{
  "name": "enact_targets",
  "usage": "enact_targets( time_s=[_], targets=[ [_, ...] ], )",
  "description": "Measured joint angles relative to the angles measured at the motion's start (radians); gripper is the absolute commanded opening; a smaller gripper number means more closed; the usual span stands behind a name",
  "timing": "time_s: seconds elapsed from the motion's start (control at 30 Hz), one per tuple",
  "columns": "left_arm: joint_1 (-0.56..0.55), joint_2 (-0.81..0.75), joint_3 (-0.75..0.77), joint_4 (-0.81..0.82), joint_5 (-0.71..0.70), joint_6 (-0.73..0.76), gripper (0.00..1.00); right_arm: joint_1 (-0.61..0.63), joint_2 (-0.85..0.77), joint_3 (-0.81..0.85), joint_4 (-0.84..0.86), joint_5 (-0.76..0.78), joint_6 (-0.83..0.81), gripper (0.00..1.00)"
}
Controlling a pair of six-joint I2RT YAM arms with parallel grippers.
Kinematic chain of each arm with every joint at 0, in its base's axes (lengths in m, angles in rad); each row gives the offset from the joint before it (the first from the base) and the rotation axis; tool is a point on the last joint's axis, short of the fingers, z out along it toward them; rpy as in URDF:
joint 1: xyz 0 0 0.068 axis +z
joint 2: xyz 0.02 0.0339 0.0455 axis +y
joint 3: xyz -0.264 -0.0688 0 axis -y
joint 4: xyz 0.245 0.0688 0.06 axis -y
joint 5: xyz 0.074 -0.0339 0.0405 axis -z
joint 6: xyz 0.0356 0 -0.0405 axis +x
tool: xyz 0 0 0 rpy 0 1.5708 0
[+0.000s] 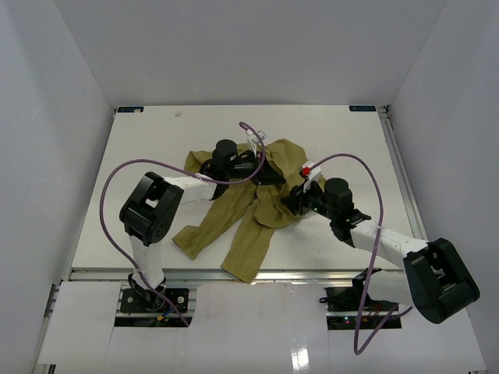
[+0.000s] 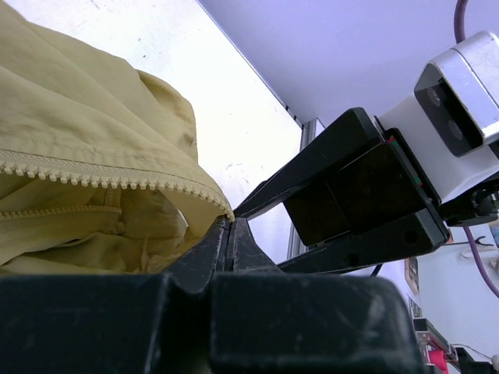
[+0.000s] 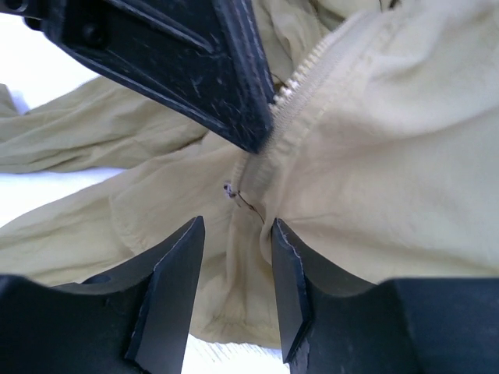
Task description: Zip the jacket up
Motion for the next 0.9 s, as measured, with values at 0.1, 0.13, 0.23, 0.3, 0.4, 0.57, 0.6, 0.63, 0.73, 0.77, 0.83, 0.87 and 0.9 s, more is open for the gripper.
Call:
enact_targets(
  time_s=[0.1,0.13,0.23,0.3,0.4,0.57,0.6,0.63,0.73,0.77,0.83,0.87,0.9],
  targets=[
    [0.000,-0.012,-0.001,0.006,0.008,-0.010,0.00,0.000,-0.003,0.000,0.027,-0.022,-0.005,0.50],
    [0.000,-0.018,-0.002,0.013,0.010,-0.014,0.00,0.000,-0.006,0.000,0.033,-0.024,-0.007,0.51],
    [0.000,-0.037,-0.010,0.039,0.019,-0.031,0.00,0.000,-0.015,0.000,0.051,-0.024,-0.010,0.51],
    [0.000,-0.046,-0.014,0.058,0.027,-0.046,0.00,0.000,-0.020,0.000,0.060,-0.019,-0.010,0.50],
    [0.000,-0.056,-0.014,0.080,0.037,-0.063,0.00,0.000,-0.033,-0.002,0.060,0.025,-0.003,0.46],
    [0.000,-0.069,-0.015,0.091,0.041,-0.071,0.00,-0.002,-0.114,-0.026,0.045,0.132,0.041,0.39],
    [0.000,-0.071,-0.021,0.102,0.042,-0.078,0.00,-0.002,-0.129,-0.027,0.044,0.155,0.047,0.38],
    [0.000,-0.073,-0.026,0.107,0.045,-0.082,0.00,-0.002,-0.134,-0.027,0.046,0.170,0.050,0.37],
    [0.000,-0.076,-0.044,0.130,0.053,-0.099,0.00,-0.002,-0.130,-0.026,0.048,0.215,0.058,0.37],
    [0.000,-0.079,-0.052,0.136,0.056,-0.104,0.00,-0.002,-0.120,-0.026,0.047,0.227,0.060,0.38],
    [0.000,-0.083,-0.065,0.140,0.061,-0.108,0.00,-0.002,-0.099,-0.026,0.035,0.240,0.061,0.42],
    [0.000,-0.086,-0.069,0.140,0.064,-0.108,0.00,-0.002,-0.093,-0.026,0.028,0.240,0.062,0.46],
    [0.000,-0.089,-0.072,0.137,0.066,-0.107,0.00,-0.002,-0.093,-0.026,0.022,0.235,0.062,0.49]
  ],
)
